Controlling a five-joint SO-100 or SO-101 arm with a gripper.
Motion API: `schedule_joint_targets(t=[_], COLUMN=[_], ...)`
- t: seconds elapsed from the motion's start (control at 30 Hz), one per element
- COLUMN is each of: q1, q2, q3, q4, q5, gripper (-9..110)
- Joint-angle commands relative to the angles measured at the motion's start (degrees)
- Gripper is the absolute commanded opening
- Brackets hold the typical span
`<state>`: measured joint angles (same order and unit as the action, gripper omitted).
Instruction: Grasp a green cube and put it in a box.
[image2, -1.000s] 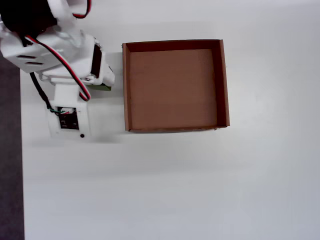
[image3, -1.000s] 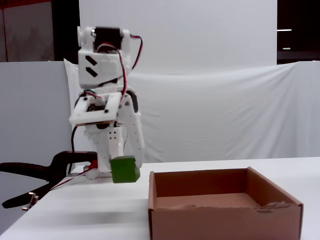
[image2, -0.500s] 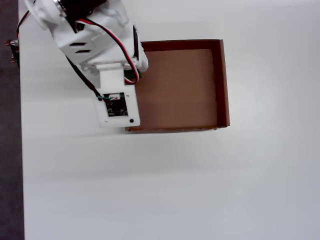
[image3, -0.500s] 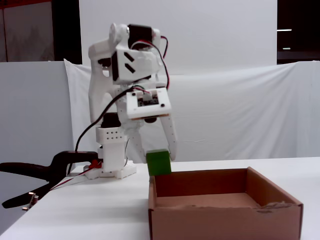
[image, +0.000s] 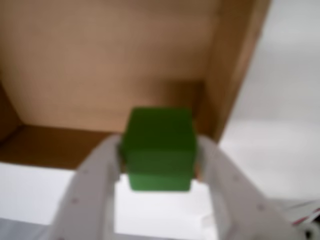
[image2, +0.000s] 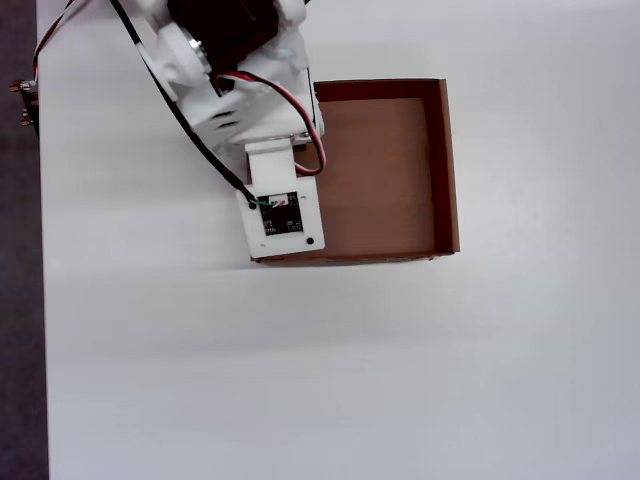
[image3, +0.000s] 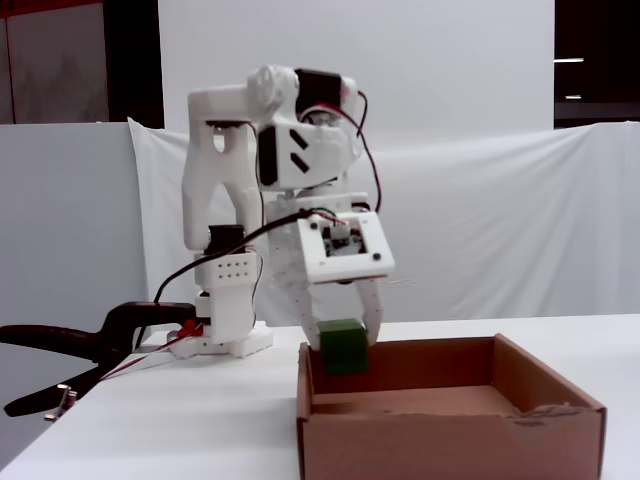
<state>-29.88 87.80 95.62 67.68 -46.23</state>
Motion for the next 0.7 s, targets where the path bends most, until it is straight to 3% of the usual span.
schedule_joint_targets(t=[0.0,0.67], q1=[-1.32,-6.15], q2=[0.18,-11.6], q3=[-3.87,-8.35], q4=[-0.7,-5.01], q5=[0.44,0.53], gripper=[10,10])
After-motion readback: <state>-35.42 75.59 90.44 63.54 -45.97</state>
